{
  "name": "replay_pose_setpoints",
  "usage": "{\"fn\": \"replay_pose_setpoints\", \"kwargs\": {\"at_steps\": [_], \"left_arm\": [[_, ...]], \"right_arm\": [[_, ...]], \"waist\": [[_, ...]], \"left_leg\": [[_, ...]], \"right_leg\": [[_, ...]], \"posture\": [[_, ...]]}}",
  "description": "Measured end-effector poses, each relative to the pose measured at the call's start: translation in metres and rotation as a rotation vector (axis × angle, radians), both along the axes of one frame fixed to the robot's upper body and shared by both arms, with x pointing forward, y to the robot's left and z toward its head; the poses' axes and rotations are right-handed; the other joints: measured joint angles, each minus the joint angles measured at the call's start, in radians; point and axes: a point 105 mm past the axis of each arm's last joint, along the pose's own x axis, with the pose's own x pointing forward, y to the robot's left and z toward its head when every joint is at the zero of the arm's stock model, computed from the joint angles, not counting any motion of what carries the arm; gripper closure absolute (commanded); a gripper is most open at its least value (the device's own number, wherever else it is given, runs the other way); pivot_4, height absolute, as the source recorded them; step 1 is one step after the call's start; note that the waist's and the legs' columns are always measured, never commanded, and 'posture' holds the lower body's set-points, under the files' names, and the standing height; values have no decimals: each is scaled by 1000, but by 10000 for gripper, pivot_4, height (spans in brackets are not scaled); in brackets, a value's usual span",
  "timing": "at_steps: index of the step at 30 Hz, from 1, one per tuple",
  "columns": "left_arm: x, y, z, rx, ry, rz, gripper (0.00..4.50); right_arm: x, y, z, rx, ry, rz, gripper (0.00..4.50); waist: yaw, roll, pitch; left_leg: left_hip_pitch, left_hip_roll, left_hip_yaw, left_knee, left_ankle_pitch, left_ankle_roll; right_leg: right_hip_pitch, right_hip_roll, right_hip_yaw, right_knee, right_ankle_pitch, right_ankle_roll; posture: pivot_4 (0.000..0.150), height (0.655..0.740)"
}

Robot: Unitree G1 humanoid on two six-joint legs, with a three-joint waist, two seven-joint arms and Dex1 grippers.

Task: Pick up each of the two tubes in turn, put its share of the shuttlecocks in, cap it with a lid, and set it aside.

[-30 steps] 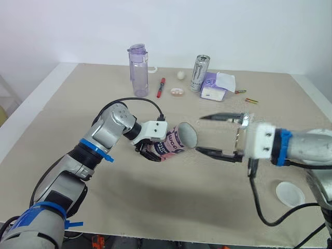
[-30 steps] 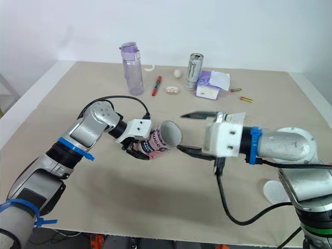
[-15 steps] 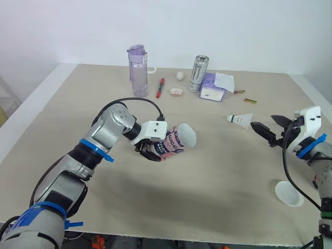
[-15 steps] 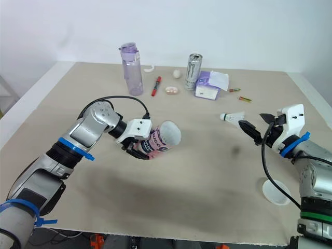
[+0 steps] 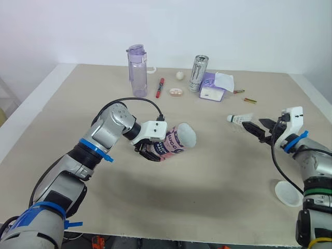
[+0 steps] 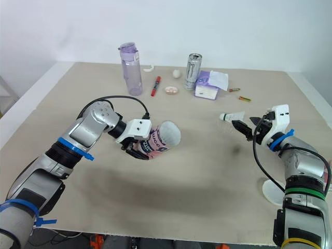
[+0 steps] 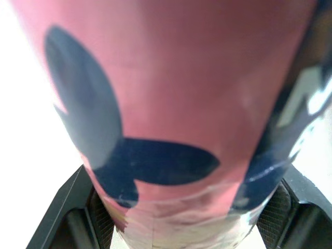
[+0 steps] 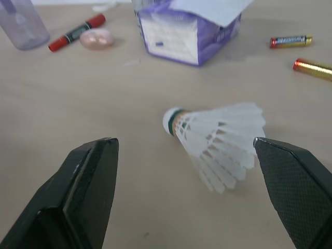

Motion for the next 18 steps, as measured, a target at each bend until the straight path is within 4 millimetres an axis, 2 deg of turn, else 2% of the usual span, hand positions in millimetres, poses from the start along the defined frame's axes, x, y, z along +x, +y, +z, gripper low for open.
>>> {"fn": "replay_pose_setpoints", "kwargs": {"at_steps": [7, 18], "left_arm": [[0, 0, 0, 0, 1, 2, 14364], [-3, 2, 0, -2, 4, 18, 14364]], "right_arm": [[12, 5, -8, -3, 36, -3, 380], [34, 27, -16, 15, 67, 14, 380]], "waist": [[-1, 0, 0], [-3, 0, 0]], "left_leg": [[0, 0, 0, 0, 0, 0], [0, 0, 0, -2, 0, 0]], "right_leg": [[0, 0, 0, 0, 2, -3], [-1, 1, 0, 0, 3, -3]], "posture": [[1500, 7400], [1500, 7400]]}}
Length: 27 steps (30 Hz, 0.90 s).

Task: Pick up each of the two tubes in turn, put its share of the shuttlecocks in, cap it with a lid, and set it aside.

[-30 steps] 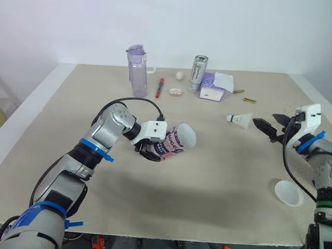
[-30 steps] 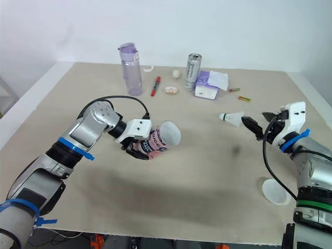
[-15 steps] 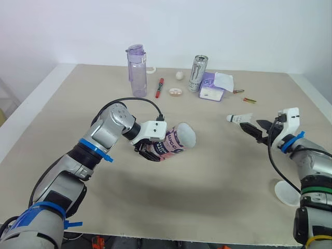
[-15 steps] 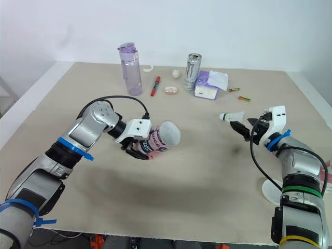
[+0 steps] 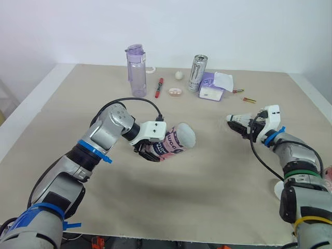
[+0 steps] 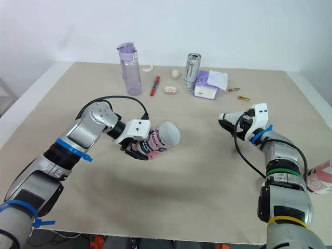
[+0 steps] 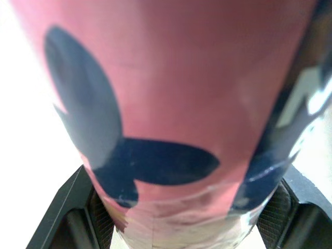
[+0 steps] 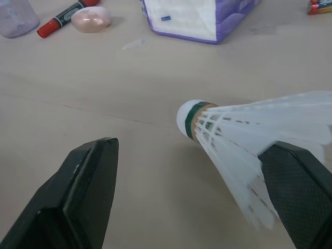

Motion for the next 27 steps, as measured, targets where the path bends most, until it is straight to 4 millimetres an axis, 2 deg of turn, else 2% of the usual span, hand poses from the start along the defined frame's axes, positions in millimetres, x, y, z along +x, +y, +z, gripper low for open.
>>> {"fn": "replay_pose_setpoints", "kwargs": {"at_steps": [1, 3, 4, 5, 7, 8, 9, 10, 11, 13, 22, 23, 24, 26, 27], "left_arm": [[0, 0, 0, -1, -2, 2, 14364], [-1, 0, 0, -3, -6, 4, 14364], [-2, 1, 0, -4, -8, 4, 14364], [-2, 1, 0, -4, -7, 4, 14364], [-2, 1, 0, -7, -3, 12, 14364], [-2, 1, 0, -7, -4, 12, 14364], [-2, 2, 0, -7, -4, 13, 14364], [-2, 2, 0, -7, -3, 14, 14364], [-2, 2, 0, -8, -3, 15, 14364], [-2, 2, -1, -8, -1, 18, 14364], [-2, 2, -1, -10, -3, 17, 14364], [-1, 2, 0, -10, -4, 16, 14364], [-1, 0, 0, -12, -3, 13, 14364], [-1, 0, 0, -12, -2, 13, 14364], [-1, -1, 0, -14, -1, 8, 14364]], "right_arm": [[1, 0, -2, -2, 6, -6, 380], [1, -2, -5, -8, 14, -23, 5784], [1, -4, -7, -13, 23, -35, 11546], [1, -4, -8, -13, 23, -36, 13265], [0, -5, -11, -16, 29, -41, 23428], [0, -5, -11, -17, 29, -42, 23428], [0, -6, -11, -18, 29, -42, 28076], [1, -6, -11, -21, 28, -44, 30893], [1, -6, -11, -22, 26, -47, 31377], [2, -8, -10, -27, 18, -62, 44101], [3, -9, -5, -55, -17, -73, 44101], [4, -9, -2, -68, -35, -65, 44101], [1, -7, 10, -143, -105, -21, 44101], [0, -6, 15, -168, -132, -4, 44101], [-7, -4, 26, -234, -190, 36, 44101]], "waist": [[0, 0, 0], [0, 0, 0], [0, 0, 0], [0, 0, 0], [0, 0, 0], [0, 0, 0], [-1, 0, 0], [-1, 0, 0], [-1, 0, 0], [-2, 0, 0], [-2, 0, 0], [-2, 0, 0], [-2, 0, 0], [0, 0, 0], [3, 1, 0]], "left_leg": [[0, 0, 0, 0, 0, 0], [0, 0, 0, 0, 0, 0], [0, 0, 0, -1, 0, 0], [0, 0, 0, -1, 0, 0], [0, 0, 0, -1, 0, 0], [0, 0, 0, -1, 0, 0], [0, 0, 0, -1, 0, 0], [0, 0, 0, -1, 0, 0], [0, 0, 0, -1, 0, 0], [0, 0, 0, -1, 0, 0], [0, 0, 0, -1, 0, 0], [0, 0, 0, -1, 0, 0], [0, 0, 0, -1, 0, 0], [0, 0, 0, -1, 0, 0], [-1, -1, -1, -1, 0, 0]], "right_leg": [[0, 0, 0, 0, 0, 0], [0, 0, 0, 0, 0, 0], [0, 0, 0, 0, 0, 0], [0, 0, 0, 0, 0, 0], [0, 0, 0, 0, 0, 0], [0, 0, 0, 0, 0, 0], [0, 0, 0, 0, 0, 0], [0, 0, 0, 0, 0, 0], [0, 0, 0, 0, 0, 0], [0, 0, 0, 0, 0, 0], [0, 0, 0, 0, 0, 0], [0, 0, 0, 0, 0, 0], [0, 0, 0, 0, 0, 0], [0, 0, 1, 0, -1, 0], [0, 0, 0, 0, -1, 1]], "posture": [[1500, 7400], [1500, 7400], [1500, 7400], [1500, 7400], [1500, 7400], [1500, 7400], [1500, 7400], [1500, 7400], [1500, 7400], [1500, 7400], [1500, 7400], [1500, 7400], [1500, 7400], [1500, 7400], [1500, 7400]]}}
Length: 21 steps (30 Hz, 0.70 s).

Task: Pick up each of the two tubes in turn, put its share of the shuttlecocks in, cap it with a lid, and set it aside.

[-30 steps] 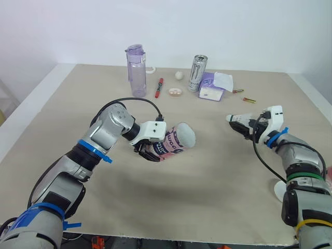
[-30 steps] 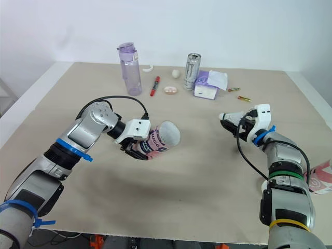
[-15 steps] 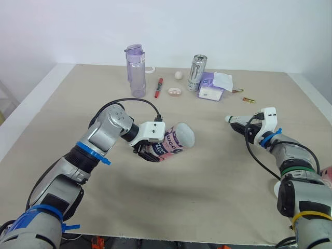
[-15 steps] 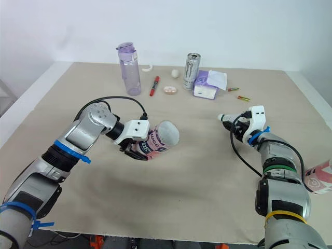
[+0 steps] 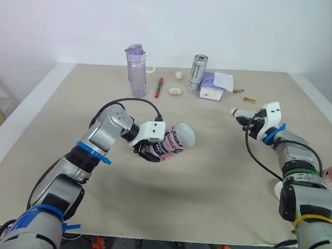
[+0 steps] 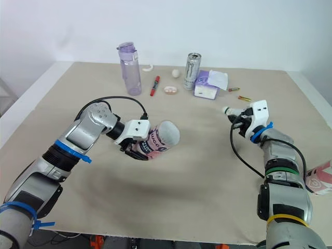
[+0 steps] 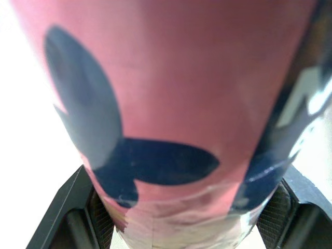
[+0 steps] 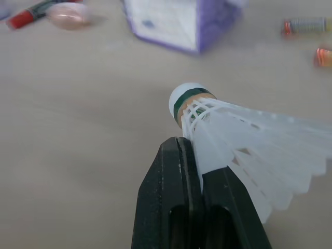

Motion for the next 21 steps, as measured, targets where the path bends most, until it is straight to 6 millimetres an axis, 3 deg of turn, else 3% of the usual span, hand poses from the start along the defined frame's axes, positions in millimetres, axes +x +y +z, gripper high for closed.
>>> {"fn": "replay_pose_setpoints", "kwargs": {"at_steps": [2, 4, 5, 7, 8, 13, 21], "left_arm": [[0, 0, 1, -4, 4, -5, 14364], [0, -1, 1, -5, 5, -6, 14364], [0, 1, 1, -5, 7, -4, 14364], [1, 2, 0, -1, 9, -1, 14364], [2, 3, -1, 0, 10, 3, 14364], [3, 2, -1, -2, 9, 5, 14364], [4, -4, 1, -9, 15, -15, 14364]], "right_arm": [[-30, 22, 36, -192, -135, 146, 44101], [-49, 37, 56, -308, -188, 232, 44101], [-72, 58, 75, -434, -234, 350, 44101], [-83, 72, 88, -485, -273, 408, 44101], [-101, 91, 101, -568, -313, 495, 44101], [-134, 138, 109, -725, -370, 710, 44101], [-140, 160, 83, -874, -348, 855, 44101]], "waist": [[3, 6, 1], [4, 8, 1], [3, 8, 1], [3, 7, 2], [3, 7, 2], [2, 7, 2], [7, 5, 2]], "left_leg": [[-2, -1, -1, 0, 0, 0], [-3, -1, -2, 0, 0, 0], [-2, -1, -2, 0, 0, 0], [-1, 0, -1, 0, 0, 0], [1, 0, -1, 0, 0, 0], [1, 1, 0, 3, 0, 0], [-5, 0, -1, 6, 0, 0]], "right_leg": [[-2, 0, 1, 1, -2, 1], [-3, 0, 1, 2, -3, 1], [-2, 1, 0, 2, -6, 6], [-1, 1, 1, 2, -6, 6], [0, 1, 1, 2, -6, 5], [0, 2, 1, 2, -6, 0], [-3, 0, 1, 1, -7, 2]], "posture": [[1500, 7400], [1500, 7400], [1500, 7400], [1500, 7400], [1500, 7400], [1500, 7400], [1500, 7400]]}}
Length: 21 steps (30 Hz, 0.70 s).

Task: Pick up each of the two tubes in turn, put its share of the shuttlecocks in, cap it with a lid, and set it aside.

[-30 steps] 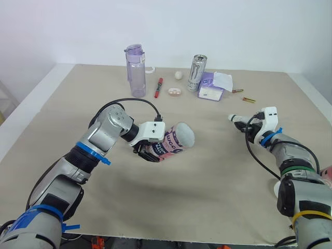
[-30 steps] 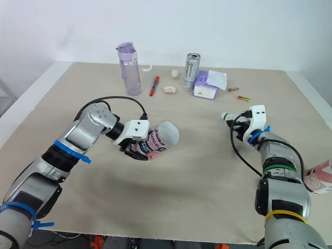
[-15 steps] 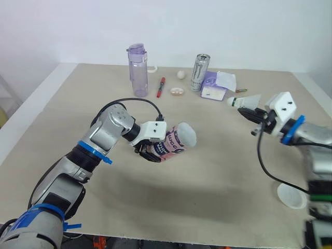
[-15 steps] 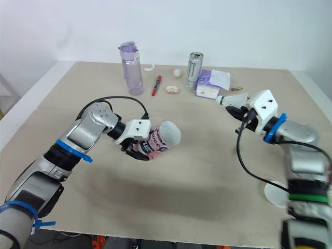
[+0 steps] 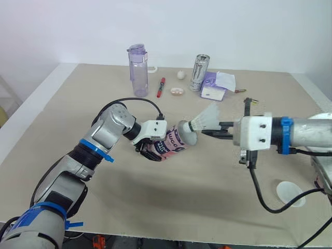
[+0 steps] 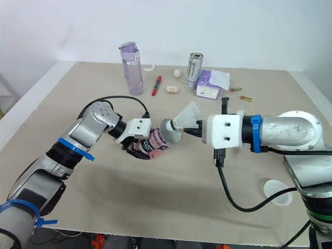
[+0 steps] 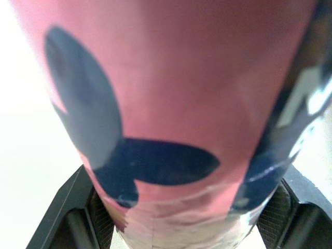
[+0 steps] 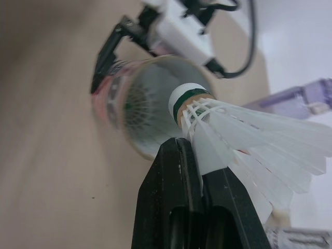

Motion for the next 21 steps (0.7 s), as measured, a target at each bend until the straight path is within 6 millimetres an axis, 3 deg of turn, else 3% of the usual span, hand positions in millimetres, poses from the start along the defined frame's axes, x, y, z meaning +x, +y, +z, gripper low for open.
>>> {"fn": "replay_pose_setpoints", "kwargs": {"at_steps": [2, 3, 4, 9, 10, 12, 14, 17, 19, 21], "left_arm": [[0, 0, 0, 0, 0, 1, 14364], [0, 0, 0, 1, -1, 1, 14364], [0, 0, 0, 0, -2, 2, 14364], [1, 0, 0, 0, -2, 5, 14364], [0, 0, 0, -1, -2, 4, 14364], [0, 0, 0, -1, -2, 4, 14364], [0, 0, 0, -1, -2, 4, 14364], [1, -1, 0, -2, -7, 2, 14364], [1, -1, 0, -2, -10, 0, 14364], [1, -1, 0, -1, -11, 0, 14364]], "right_arm": [[0, 1, -2, -16, -1, 9, 36850], [1, 1, -3, -20, -2, 15, 35629], [1, 2, -2, -23, -6, 22, 29678], [0, 4, 1, -20, 5, 39, 12997], [-1, 4, 4, 3, 19, 40, 7070], [-2, 3, 7, 30, 34, 37, 2365], [-2, 2, 13, 97, 73, 28, 2365], [6, -13, 38, 330, 197, -66, 2365], [13, -23, 44, 389, 239, -121, 4570], [17, -27, 43, 402, 270, -149, 11868]], "waist": [[0, 0, 0], [0, 0, 0], [0, 0, 0], [0, 0, 0], [0, 0, 0], [0, 0, 0], [0, 0, 0], [0, 0, 0], [1, 0, 0], [1, 0, 0]], "left_leg": [[0, 0, 0, 0, 0, 0], [0, 0, 0, 0, 0, 0], [0, 0, 0, 1, 0, 0], [0, 0, 0, 1, 0, 0], [0, 0, 0, 1, 0, 0], [0, 0, 0, 1, 0, 0], [0, 0, 0, 1, 0, 0], [-1, 1, -1, 2, 0, 0], [-1, 1, -1, 3, 0, 0], [-1, 1, 0, 3, 0, 0]], "right_leg": [[0, 0, 0, 0, 0, 0], [0, 0, 0, 0, 0, 0], [0, 0, 0, 0, 0, 0], [0, 0, 0, 0, 1, 0], [0, 0, 0, 0, 1, 0], [0, 0, -1, 0, 1, 0], [0, 0, 0, 0, 1, 0], [1, 0, 0, 0, 6, -7], [1, 0, -1, 0, 6, -7], [1, 0, -1, 0, 6, -7]], "posture": [[1500, 7400], [1500, 7400], [1500, 7400], [1500, 7400], [1500, 7400], [1500, 7400], [1500, 7400], [1500, 7400], [1500, 7400], [1500, 7400]]}}
